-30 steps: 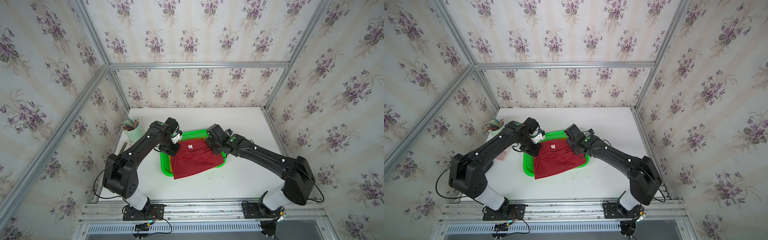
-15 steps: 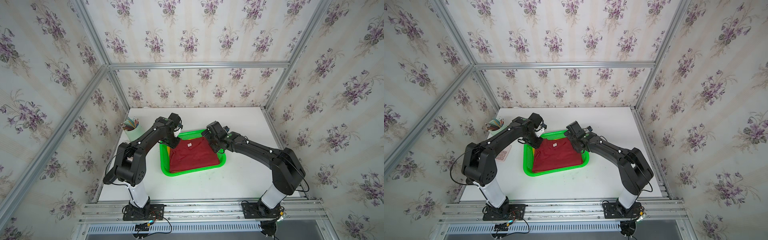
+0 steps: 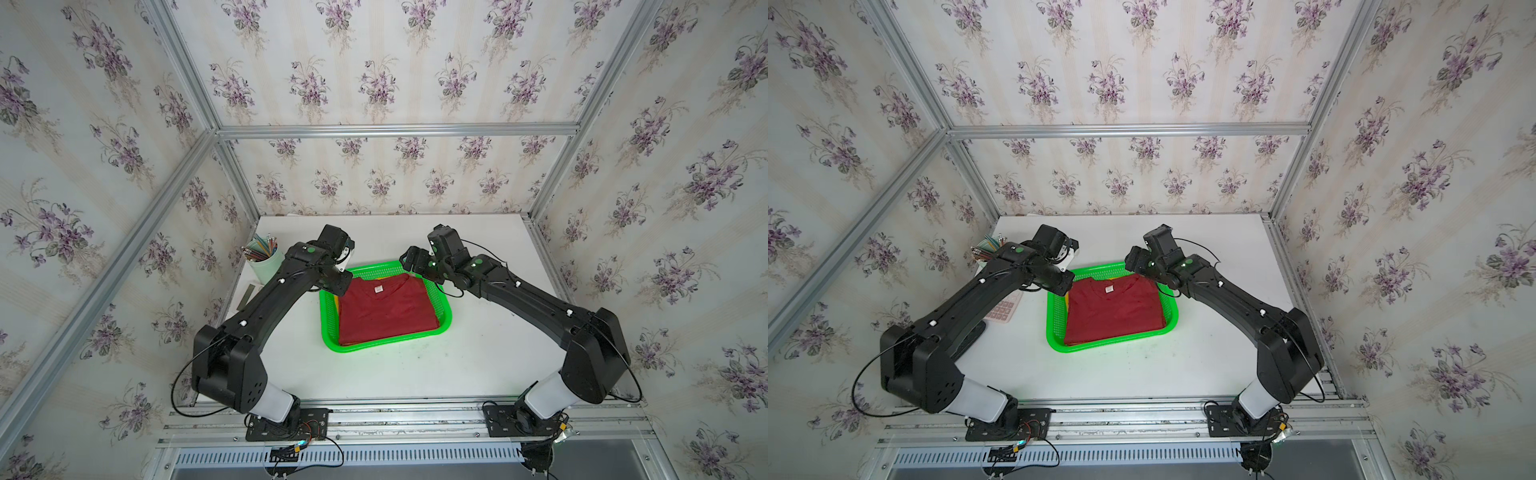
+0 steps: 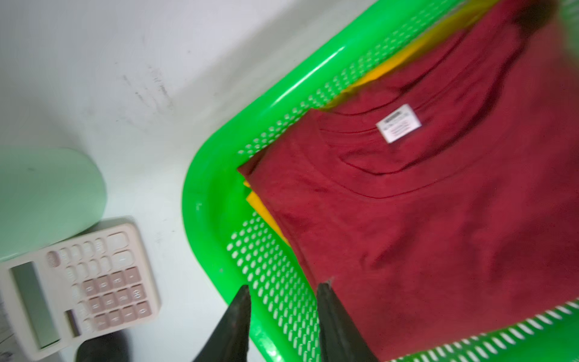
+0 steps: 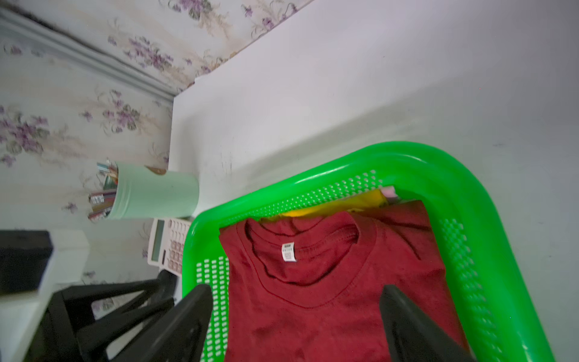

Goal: Put the folded t-shirts into the basket
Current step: Adjust the T-shirt in the bin.

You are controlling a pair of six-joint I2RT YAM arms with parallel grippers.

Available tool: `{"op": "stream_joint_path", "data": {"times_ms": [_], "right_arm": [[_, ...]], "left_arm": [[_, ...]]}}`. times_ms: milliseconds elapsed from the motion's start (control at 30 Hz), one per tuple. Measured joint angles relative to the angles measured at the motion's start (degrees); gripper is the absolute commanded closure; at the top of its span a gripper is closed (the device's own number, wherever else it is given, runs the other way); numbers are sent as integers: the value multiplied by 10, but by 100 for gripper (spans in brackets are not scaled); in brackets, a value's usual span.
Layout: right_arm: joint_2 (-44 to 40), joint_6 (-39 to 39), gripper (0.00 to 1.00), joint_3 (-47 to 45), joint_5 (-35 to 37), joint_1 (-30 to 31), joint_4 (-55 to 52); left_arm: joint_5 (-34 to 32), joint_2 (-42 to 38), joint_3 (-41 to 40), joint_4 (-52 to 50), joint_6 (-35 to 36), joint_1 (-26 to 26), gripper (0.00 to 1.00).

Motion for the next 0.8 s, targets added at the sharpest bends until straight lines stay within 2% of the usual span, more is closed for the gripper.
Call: {"op": "stream_joint_path", "data": {"times_ms": [100, 167, 267, 433, 500, 667, 733, 800], "right_arm": [[-2, -51, 46, -10, -38, 2, -17], [4, -75, 58, -22, -73, 3, -26], [35, -97, 61, -38, -127, 9, -31], [101, -105, 84, -41, -159, 19, -18], [131, -100, 87, -36, -122, 17, -15], [155, -98, 87, -21, -38, 10, -28], [148, -101, 83, -21, -14, 9, -33], [129, -112, 80, -30, -24, 7, -23]], "left_arm": [[51, -25, -50, 63, -2, -14, 68], [74, -32, -82, 108, 2, -29, 70], [91, -26, -119, 171, 7, -52, 72], [96, 5, -162, 257, -8, -87, 74], [76, 22, -176, 284, -19, -98, 76], [-5, 47, -210, 315, -55, -98, 77], [-23, 42, -235, 336, -75, -99, 76], [-40, 27, -265, 362, -99, -100, 76]]}}
